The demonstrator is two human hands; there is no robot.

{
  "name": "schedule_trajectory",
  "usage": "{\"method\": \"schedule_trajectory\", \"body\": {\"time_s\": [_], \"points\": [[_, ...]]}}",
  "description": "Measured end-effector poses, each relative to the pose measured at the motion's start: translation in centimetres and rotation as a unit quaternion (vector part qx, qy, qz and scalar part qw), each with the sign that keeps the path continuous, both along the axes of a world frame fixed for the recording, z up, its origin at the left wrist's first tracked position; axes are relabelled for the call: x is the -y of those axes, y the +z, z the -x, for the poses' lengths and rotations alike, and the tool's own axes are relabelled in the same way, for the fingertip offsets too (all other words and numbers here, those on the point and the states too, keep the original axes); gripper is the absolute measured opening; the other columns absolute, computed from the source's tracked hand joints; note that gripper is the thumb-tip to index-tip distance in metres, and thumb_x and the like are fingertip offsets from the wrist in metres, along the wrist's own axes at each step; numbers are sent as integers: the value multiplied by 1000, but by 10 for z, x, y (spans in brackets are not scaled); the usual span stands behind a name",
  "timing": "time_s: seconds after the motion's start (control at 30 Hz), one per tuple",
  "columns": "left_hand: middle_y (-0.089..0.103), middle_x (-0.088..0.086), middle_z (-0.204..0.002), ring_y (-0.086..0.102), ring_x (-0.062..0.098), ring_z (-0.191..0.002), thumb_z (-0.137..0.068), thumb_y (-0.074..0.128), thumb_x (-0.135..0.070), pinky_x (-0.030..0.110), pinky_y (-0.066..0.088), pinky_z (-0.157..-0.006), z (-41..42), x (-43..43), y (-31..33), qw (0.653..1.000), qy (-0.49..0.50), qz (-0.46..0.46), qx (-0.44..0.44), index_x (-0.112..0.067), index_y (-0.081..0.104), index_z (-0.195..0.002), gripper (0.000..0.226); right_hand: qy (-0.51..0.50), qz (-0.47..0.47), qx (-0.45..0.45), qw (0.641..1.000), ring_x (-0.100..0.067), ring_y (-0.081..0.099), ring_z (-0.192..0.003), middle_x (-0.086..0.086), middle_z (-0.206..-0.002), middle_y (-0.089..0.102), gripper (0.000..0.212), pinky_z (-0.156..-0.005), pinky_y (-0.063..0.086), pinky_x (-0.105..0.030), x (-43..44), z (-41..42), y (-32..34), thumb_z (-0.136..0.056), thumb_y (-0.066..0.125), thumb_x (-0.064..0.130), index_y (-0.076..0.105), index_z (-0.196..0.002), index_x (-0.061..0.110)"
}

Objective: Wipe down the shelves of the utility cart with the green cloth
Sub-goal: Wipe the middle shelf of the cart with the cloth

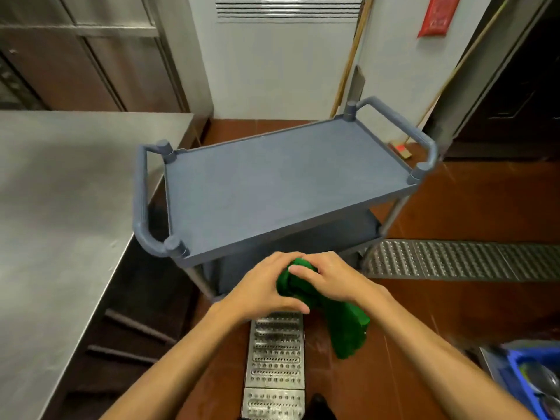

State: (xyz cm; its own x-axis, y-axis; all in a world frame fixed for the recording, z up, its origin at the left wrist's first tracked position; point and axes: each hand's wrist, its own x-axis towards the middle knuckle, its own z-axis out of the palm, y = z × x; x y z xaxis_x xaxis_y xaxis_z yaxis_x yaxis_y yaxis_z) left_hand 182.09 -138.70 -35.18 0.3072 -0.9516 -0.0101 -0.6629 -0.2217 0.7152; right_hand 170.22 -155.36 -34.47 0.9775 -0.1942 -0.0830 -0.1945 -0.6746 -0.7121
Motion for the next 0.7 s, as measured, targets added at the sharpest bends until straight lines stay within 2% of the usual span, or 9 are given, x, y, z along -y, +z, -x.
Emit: {"method": "schedule_trajectory", "body": {"time_s": [0.07, 0.13, 0.2, 0.27, 0.33, 0.43, 0.53, 0.63, 0.7], "points": [[59, -18, -130, 55, 3, -119, -80, 74, -56, 25, 45, -101, 3, 17, -7, 1000, 18, 13, 9, -35, 47, -137, 67, 17, -20, -2, 1000, -2, 57, -62, 16, -65, 60, 33, -57, 40, -24, 14, -8, 0, -93, 42, 66, 62, -82, 43], [66, -12, -120, 59, 9, -106, -89, 69, -41, 29, 47, -93, -6, 26, -13, 998, 43, 18, 33, -28, 56, -128, 43, 20, -14, -30, 999, -6, 56, -61, 9, -65, 61, 47, -57, 44, -30, 29, -16, -1, -84, 46, 77, 62, -75, 34], [71, -5, -110, 62, 18, -99, -91, 66, -22, 33, 47, -87, -23, 26, -16, 997, 50, -14, 59, -21, 64, -120, 29, 27, 1, -88, 996, -3, 61, -70, 9, -76, 67, 58, -63, 52, -32, 45, -23, -1, -67, 59, 84, 67, -86, 30], [75, -1, -102, 67, 20, -97, -85, 61, -6, 34, 50, -86, -43, 22, -17, 995, 83, -43, 45, -18, 71, -111, 30, 54, 39, -171, 983, -6, 65, -95, 12, -103, 71, 69, -80, 56, -33, 61, -33, -2, -57, 79, 72, 66, -112, 33], [76, -1, -98, 69, 17, -94, -80, 54, -9, 35, 53, -84, -57, 17, -14, 991, 113, -68, 15, -21, 72, -106, 34, 74, 129, -276, 950, -18, 64, -105, 5, -117, 69, 77, -81, 52, -31, 68, -45, -6, -56, 88, 55, 63, -124, 28], [76, -1, -99, 69, 20, -96, -77, 48, -19, 38, 54, -84, -73, 9, -18, 989, 109, -94, 14, -26, 71, -106, 37, 71, 203, -334, 918, -21, 66, -87, 2, -95, 72, 48, -70, 53, -33, 67, -64, -24, -61, 88, 37, 71, -105, 26], [75, 0, -99, 68, 19, -97, -89, 59, -13, 39, 53, -86, -98, 1, -31, 986, 136, -97, -18, -22, 73, -106, 24, 46, 158, -316, 934, -20, 67, -88, 3, -91, 71, 19, -77, 57, -37, 77, -77, -41, -76, 74, 23, 68, -93, 29], [73, -3, -86, 66, 14, -86, -90, 63, -11, 35, 51, -81, -114, -9, -50, 980, 163, -90, -69, -19, 74, -94, 14, 29, 77, -290, 953, -18, 64, -90, 5, -93, 67, 13, -71, 51, -32, 86, -86, -57, -88, 67, 28, 57, -83, 35], [67, -4, -74, 61, 12, -76, -88, 61, -23, 34, 46, -75, -117, -12, -65, 969, 198, -89, -118, -19, 70, -82, 12, -5, 35, -265, 964, -14, 63, -84, 6, -89, 66, 11, -63, 45, -27, 90, -92, -70, -88, 68, 38, 59, -84, 33]]}}
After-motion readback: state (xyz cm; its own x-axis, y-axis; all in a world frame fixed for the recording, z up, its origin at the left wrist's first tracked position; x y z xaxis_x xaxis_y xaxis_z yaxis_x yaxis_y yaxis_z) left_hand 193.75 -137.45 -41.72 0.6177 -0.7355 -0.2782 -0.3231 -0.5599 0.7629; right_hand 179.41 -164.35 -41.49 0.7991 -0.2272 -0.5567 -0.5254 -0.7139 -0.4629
